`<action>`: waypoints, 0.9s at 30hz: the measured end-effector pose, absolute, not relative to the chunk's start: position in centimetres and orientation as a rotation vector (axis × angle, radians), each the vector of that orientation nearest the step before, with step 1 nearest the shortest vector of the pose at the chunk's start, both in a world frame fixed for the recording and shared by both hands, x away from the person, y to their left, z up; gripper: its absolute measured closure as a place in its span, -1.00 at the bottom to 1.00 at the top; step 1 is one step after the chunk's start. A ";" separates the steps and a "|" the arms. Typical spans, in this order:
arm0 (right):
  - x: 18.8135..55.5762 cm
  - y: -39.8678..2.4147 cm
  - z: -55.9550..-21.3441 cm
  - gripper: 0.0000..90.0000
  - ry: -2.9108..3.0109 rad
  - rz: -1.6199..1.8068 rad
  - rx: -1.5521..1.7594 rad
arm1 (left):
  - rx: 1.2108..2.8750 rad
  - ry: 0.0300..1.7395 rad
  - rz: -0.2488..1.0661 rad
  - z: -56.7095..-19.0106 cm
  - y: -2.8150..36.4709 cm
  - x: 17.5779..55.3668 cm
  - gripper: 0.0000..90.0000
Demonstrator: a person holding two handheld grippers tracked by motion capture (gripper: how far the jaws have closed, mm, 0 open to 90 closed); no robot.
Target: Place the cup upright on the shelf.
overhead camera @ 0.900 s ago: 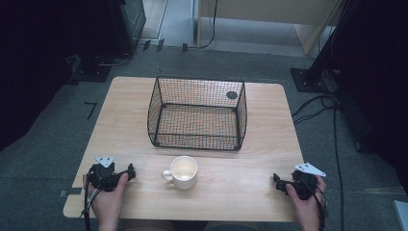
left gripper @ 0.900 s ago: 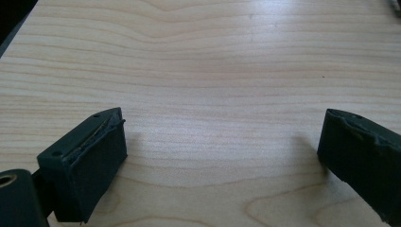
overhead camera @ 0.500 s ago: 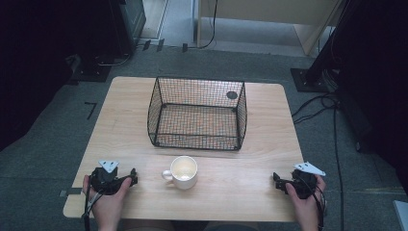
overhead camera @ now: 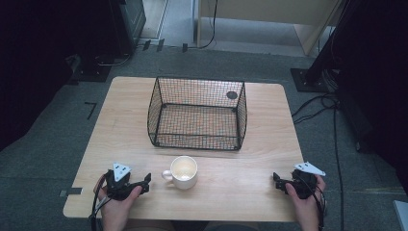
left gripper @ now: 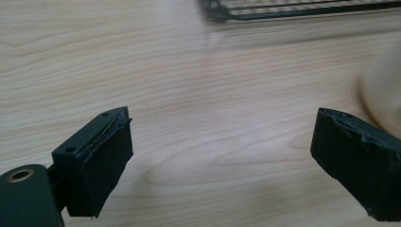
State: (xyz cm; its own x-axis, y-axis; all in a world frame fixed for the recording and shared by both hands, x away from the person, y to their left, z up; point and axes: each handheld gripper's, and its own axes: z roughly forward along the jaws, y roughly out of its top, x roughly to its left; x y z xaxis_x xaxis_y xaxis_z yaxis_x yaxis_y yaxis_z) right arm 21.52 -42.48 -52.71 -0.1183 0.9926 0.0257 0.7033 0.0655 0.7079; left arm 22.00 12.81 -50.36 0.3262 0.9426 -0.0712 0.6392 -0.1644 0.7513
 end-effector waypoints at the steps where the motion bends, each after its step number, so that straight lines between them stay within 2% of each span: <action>1: 21.5 -42.5 -52.7 -1.00 1.876 0.804 1.683 | 1.898 1.375 0.535 -50.3 12.6 21.9 -0.85; 3: 21.5 -42.5 -52.7 -1.00 1.876 0.804 1.683 | 1.910 1.334 0.509 -50.2 12.1 21.6 -0.83; 5: 21.5 -42.5 -52.7 -1.00 1.876 0.804 1.683 | 1.919 1.317 0.514 -50.1 11.5 21.4 -0.71; 15: 21.5 -42.5 -52.7 -1.00 1.876 0.804 1.683 | 1.980 1.180 0.405 -50.1 9.8 21.1 -0.60; 21: 21.5 -42.5 -52.7 -1.00 1.876 0.804 1.684 | 1.985 1.154 0.411 -50.2 9.0 21.2 -0.18; 27: 21.5 -42.5 -52.7 -1.00 1.876 0.804 1.683 | 2.001 1.101 0.411 -50.1 8.3 21.3 0.05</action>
State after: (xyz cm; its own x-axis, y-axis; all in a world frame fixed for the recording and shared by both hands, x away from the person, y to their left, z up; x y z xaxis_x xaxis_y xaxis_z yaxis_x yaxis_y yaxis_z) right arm 21.52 -42.48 -52.71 -0.1183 0.9926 0.0257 0.7033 0.0655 0.7078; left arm 21.34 8.26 -50.12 0.5689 0.8174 -0.0903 0.5582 -0.3031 0.7724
